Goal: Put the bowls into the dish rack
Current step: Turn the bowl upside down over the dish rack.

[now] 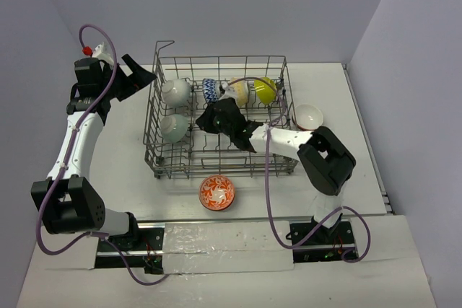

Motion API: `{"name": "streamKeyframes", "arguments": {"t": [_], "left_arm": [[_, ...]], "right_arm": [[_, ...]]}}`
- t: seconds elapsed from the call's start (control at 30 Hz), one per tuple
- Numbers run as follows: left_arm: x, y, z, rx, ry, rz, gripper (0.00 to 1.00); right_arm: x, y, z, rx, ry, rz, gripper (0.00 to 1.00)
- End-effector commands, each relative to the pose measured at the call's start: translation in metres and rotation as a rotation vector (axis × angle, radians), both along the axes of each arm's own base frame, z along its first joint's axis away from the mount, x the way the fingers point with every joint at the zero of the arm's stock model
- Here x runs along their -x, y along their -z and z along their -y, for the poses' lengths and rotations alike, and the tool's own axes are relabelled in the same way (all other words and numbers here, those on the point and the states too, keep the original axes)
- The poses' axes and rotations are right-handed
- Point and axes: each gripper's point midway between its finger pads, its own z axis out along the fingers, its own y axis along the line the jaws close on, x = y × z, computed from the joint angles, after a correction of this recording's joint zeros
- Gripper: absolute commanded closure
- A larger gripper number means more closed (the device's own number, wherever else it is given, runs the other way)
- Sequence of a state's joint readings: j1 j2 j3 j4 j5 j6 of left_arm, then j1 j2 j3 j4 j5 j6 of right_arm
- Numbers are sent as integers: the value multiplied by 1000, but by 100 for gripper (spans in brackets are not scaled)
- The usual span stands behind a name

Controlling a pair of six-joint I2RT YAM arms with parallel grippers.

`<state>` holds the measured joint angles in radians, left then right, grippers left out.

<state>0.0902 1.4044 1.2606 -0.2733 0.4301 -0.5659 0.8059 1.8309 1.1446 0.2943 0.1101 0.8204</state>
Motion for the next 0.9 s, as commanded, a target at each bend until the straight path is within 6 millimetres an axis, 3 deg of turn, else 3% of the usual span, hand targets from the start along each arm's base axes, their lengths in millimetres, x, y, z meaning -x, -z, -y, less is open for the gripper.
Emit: {"name": "streamKeyframes", "arguments": {"t": [0.0, 0.13, 0.2, 0.53, 0.8, 0.87], "left_arm": [[-5, -21, 1, -2, 9, 66, 1], [-5, -21, -1, -7, 0, 66, 1], [-5, -21, 0, -8, 3, 67, 1], [-12, -2, 3, 1, 19, 18, 1], [-13, 4, 5, -2, 22, 2, 1], [-13, 5, 5, -3, 23, 1, 1]], "right_arm": [[-12, -86, 3, 31, -65, 180, 72], [-9, -121, 9, 114, -124, 241, 70], [-4, -129, 6, 120, -165, 259, 70], [11, -91, -17, 177, -335, 158, 71], [18, -56, -53, 220, -452, 90, 72], [20, -56, -61, 222, -470, 90, 72]]}}
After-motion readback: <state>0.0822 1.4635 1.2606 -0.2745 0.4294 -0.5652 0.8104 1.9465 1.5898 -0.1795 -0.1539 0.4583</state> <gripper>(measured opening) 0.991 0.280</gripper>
